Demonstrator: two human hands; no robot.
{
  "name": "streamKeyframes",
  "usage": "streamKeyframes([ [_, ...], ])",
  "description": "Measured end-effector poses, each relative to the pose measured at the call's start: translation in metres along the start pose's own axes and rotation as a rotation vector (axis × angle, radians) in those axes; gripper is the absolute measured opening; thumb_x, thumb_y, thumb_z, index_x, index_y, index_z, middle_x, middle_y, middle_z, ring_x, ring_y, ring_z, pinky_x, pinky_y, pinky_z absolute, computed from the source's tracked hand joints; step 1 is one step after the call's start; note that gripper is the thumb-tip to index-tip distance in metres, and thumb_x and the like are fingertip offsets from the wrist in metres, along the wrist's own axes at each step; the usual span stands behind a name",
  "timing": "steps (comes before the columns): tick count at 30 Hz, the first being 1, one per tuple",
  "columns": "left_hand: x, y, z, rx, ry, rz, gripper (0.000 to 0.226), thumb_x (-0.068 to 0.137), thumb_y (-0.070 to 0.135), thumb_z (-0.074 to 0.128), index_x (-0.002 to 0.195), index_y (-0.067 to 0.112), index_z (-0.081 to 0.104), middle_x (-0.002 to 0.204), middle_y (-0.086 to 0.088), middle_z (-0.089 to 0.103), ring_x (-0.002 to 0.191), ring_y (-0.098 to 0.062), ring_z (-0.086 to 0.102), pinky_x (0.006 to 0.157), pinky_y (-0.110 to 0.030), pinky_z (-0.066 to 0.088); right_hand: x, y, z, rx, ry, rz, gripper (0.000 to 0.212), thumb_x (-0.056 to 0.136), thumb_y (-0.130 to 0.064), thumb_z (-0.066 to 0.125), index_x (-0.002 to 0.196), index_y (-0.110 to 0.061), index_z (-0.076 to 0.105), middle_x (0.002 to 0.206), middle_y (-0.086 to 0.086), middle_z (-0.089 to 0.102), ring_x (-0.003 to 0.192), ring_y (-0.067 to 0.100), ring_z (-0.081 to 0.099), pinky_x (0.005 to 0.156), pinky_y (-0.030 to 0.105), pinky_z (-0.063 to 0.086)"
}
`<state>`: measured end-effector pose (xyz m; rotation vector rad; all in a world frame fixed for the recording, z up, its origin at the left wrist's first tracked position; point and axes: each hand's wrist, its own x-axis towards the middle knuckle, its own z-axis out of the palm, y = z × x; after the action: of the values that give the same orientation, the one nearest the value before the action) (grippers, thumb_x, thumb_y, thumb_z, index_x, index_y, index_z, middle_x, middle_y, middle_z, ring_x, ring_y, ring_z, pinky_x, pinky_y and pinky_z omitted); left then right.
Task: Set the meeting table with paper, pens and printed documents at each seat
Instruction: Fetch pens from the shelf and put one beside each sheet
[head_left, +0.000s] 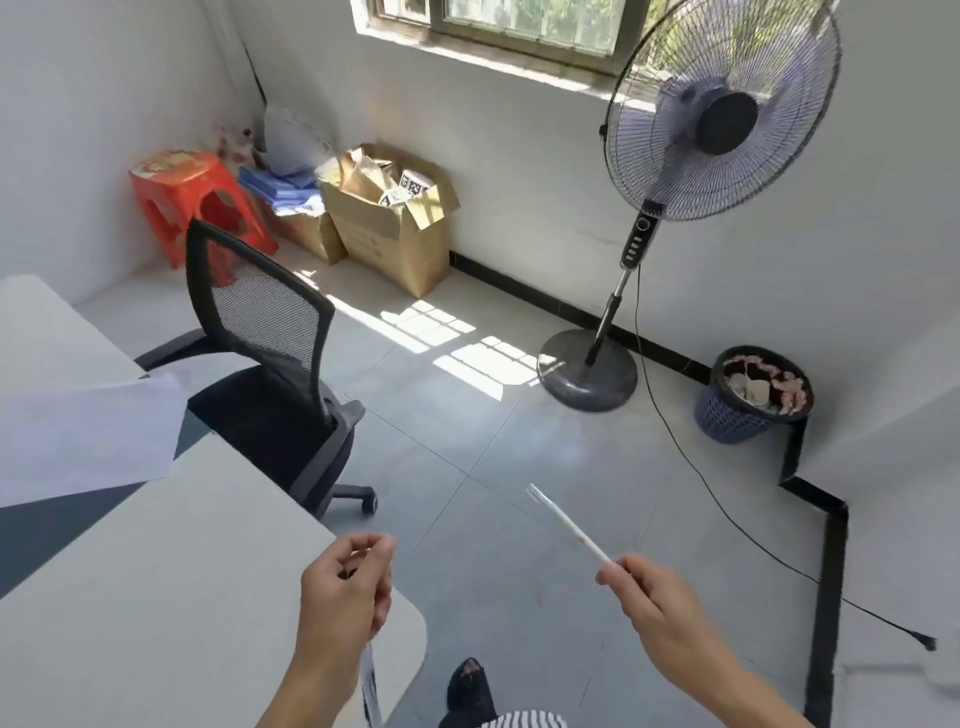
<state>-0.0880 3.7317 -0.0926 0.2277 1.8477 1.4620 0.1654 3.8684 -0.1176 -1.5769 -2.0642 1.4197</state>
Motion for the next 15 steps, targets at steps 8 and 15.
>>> streamKeyframes([
  [8,0.115,0.076,0.029,0.001,0.103,0.040,0.014,0.092,0.016,0.061,0.087,0.004,0.064,0.059,-0.010,0.049,0.042,-0.016,0.036,0.038,-0.018,0.026,0.146,-0.059,-0.019,0.010,-0.132,-0.044,0.028,0.097,-0.030,0.054,0.074,-0.020,0.066,0.050,-0.008,0.036,0.049,0.011,0.034,0.052,0.030,0.028],
  [15,0.198,0.107,0.076,-0.064,0.283,-0.046,0.013,0.092,0.014,0.060,0.089,0.002,0.063,0.062,-0.012,0.048,0.041,-0.012,0.036,0.035,-0.017,0.026,0.309,-0.102,-0.045,-0.097,-0.235,-0.137,0.029,0.097,-0.028,0.055,0.076,-0.010,0.065,0.044,-0.011,0.039,0.044,0.003,0.034,0.053,0.027,0.028],
])
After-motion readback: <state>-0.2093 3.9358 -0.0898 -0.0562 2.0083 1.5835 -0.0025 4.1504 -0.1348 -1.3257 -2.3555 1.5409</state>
